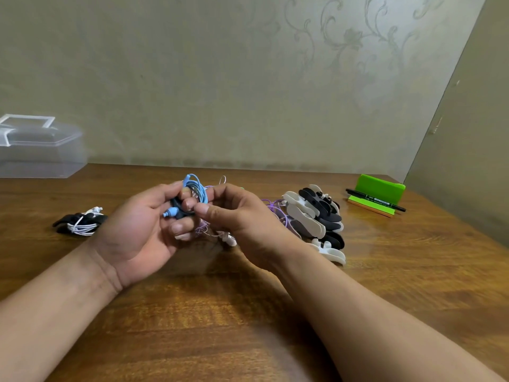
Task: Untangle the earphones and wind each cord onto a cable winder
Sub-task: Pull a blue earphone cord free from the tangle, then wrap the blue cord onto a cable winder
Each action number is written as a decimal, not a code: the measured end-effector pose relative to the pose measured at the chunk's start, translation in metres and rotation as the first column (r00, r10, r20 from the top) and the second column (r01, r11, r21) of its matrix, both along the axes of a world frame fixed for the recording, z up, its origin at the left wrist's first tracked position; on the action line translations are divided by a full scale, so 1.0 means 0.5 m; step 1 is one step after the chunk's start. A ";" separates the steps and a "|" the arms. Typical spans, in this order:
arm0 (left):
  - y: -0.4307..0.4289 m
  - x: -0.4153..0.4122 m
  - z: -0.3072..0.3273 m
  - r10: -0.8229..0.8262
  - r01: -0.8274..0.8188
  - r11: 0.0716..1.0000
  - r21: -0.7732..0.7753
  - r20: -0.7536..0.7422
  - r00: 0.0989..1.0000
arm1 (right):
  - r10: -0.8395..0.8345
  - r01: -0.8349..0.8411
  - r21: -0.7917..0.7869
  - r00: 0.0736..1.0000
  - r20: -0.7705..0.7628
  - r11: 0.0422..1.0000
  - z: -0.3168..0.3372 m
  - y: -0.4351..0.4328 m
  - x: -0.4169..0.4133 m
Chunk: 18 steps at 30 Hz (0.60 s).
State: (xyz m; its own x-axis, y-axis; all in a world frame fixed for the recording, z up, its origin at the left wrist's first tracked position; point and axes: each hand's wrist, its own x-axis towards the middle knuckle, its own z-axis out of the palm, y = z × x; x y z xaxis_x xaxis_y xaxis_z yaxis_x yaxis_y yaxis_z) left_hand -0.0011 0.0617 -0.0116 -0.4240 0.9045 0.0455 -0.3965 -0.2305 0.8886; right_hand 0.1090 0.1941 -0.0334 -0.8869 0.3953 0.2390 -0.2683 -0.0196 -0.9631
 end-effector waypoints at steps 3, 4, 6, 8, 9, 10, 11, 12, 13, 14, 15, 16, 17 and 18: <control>0.004 0.005 -0.004 0.007 -0.007 1.000 -0.009 -0.010 1.000 | -0.045 0.045 -0.028 0.999 -0.003 0.999 0.005 -0.004 -0.004; 0.003 0.006 -0.004 -0.002 0.002 1.000 -0.010 -0.009 1.000 | -0.071 0.071 -0.014 0.997 0.005 0.997 0.006 -0.005 -0.005; 0.000 0.008 -0.004 -0.031 0.030 1.000 -0.006 -0.004 1.000 | -0.089 0.088 0.029 0.996 0.016 0.996 0.004 -0.004 -0.003; -0.003 0.011 -0.003 -0.057 0.057 0.998 -0.004 -0.010 0.998 | -0.099 0.097 0.069 0.995 0.021 0.993 0.003 0.001 0.000; -0.004 0.012 -0.003 -0.065 0.065 0.998 -0.005 -0.019 0.998 | -0.101 0.100 0.080 0.995 0.014 0.992 0.005 0.002 0.003; -0.004 0.013 -0.003 -0.067 0.066 0.998 -0.007 -0.031 0.997 | -0.094 0.093 0.087 0.996 0.005 0.992 0.004 0.004 0.005; -0.004 0.013 -0.004 -0.063 0.063 0.998 -0.005 -0.039 0.997 | -0.085 0.084 0.092 0.996 0.008 0.992 0.005 0.004 0.007; -0.005 0.013 -0.005 -0.052 0.052 0.999 0.002 -0.047 0.998 | -0.082 0.081 0.098 0.997 0.008 0.992 0.004 0.005 0.007; -0.003 0.014 -0.007 -0.035 0.036 0.999 0.010 -0.062 0.997 | -0.088 0.087 0.095 0.996 0.013 0.992 0.006 0.003 0.008; -0.001 0.016 -0.008 -0.012 0.014 1.000 0.015 -0.084 0.996 | -0.089 0.087 0.078 0.996 0.022 0.993 0.006 0.000 0.008; 0.003 0.018 -0.010 0.014 -0.013 1.000 0.016 -0.112 0.994 | -0.082 0.080 0.043 0.996 0.038 0.996 0.007 -0.005 0.008; 0.007 0.022 -0.012 0.045 -0.043 0.999 0.015 -0.140 0.989 | -0.075 0.074 0.016 0.996 0.055 0.997 0.007 -0.007 0.007; 0.011 0.027 -0.014 0.079 -0.077 0.997 0.015 -0.164 0.983 | -0.073 0.073 0.008 0.995 0.074 0.997 0.006 -0.008 0.005; 0.012 0.030 -0.017 0.113 -0.112 0.994 0.018 -0.183 0.977 | -0.082 0.080 0.025 0.993 0.089 0.996 0.004 -0.006 0.001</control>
State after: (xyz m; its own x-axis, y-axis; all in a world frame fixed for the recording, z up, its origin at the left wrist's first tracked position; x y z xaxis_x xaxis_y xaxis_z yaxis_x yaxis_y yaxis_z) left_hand 0.0138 0.0678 -0.0202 -0.5067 0.8508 0.1391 -0.1977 -0.2717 0.9418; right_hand 0.1094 0.1910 -0.0315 -0.8705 0.4622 0.1689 -0.1803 0.0199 -0.9834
